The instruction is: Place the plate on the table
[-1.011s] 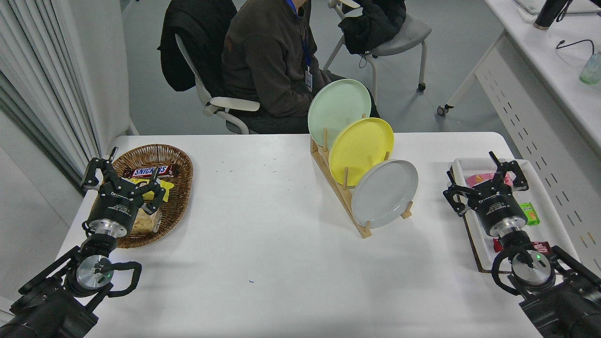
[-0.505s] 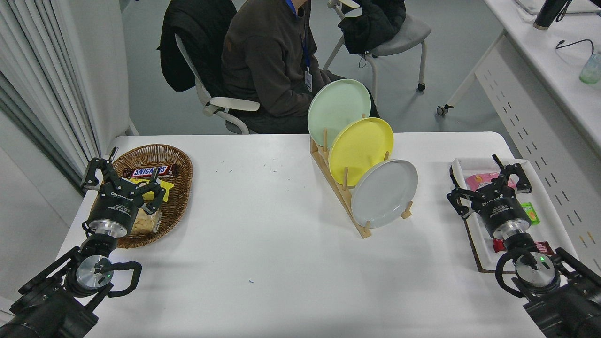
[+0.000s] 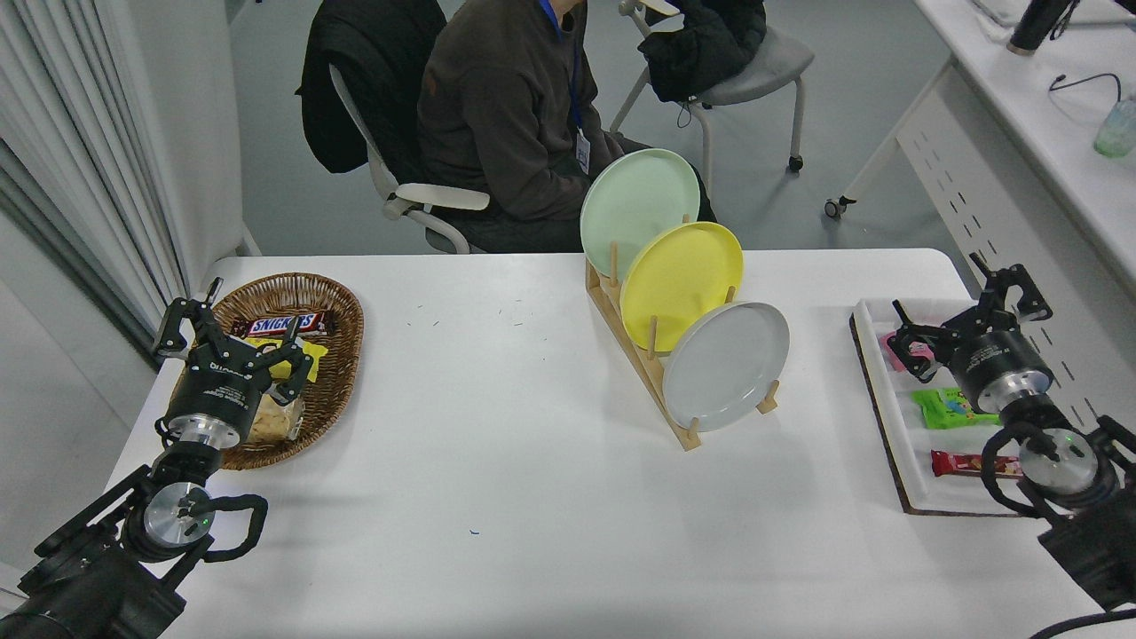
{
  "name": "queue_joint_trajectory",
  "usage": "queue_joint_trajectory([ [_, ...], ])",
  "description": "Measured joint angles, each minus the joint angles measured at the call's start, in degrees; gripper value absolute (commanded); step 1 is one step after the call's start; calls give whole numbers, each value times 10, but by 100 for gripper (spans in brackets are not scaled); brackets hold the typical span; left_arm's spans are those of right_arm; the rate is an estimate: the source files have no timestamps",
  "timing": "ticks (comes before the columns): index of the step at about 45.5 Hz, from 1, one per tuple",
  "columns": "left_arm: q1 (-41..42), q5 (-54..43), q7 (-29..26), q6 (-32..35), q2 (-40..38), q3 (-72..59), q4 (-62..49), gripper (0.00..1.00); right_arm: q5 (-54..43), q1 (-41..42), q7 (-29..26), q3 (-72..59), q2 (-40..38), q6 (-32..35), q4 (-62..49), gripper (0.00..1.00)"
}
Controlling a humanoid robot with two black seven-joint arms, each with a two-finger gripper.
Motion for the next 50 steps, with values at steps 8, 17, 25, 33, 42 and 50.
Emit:
queue_joint_trajectory([
  [8, 0, 0, 0, 0, 0, 0, 0, 98, 10, 25, 0, -22, -9, -37, -2, 100],
  [17, 0, 0, 0, 0, 0, 0, 0, 98, 14, 48, 0, -77, -20, -54, -3, 100],
  [25, 0, 0, 0, 0, 0, 0, 0, 98, 28, 77, 0, -145, -35, -62, -3, 100],
  [33, 0, 0, 0, 0, 0, 0, 0, 98, 37, 101, 0, -204, -53, -65, -1, 100],
  [42, 0, 0, 0, 0, 0, 0, 0, 98, 41, 128, 0, -267, -64, -67, 0, 100],
  [50, 0, 0, 0, 0, 0, 0, 0, 98, 39, 152, 0, -307, -74, -67, 0, 100],
])
